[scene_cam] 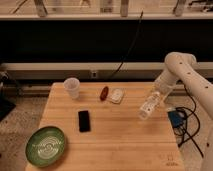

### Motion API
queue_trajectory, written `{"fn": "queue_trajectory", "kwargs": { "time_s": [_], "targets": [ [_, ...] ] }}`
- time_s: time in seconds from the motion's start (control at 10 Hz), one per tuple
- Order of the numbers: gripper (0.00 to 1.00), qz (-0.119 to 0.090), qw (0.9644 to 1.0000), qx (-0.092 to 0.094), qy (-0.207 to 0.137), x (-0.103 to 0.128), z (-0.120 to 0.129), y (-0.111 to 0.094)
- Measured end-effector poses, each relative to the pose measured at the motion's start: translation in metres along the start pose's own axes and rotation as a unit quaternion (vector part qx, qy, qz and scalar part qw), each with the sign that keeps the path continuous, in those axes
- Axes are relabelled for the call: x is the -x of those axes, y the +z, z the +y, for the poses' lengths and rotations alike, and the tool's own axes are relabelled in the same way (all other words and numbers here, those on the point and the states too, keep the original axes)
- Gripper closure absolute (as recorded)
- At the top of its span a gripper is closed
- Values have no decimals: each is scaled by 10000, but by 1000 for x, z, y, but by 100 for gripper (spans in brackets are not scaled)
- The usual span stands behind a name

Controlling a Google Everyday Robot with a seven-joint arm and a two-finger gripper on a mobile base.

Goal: Stand the bottle upright

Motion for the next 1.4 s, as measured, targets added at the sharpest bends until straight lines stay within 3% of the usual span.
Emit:
{"fn": "queue_trajectory", "kwargs": {
  "time_s": [1.1,1.3,1.4],
  "targets": [
    [100,-236,9993,-231,-146,-2,14,-10],
    [100,-44,9994,-298,-180,1,10,-9],
    [100,62,9987,-449,-216,1,9,-9]
  ]
}}
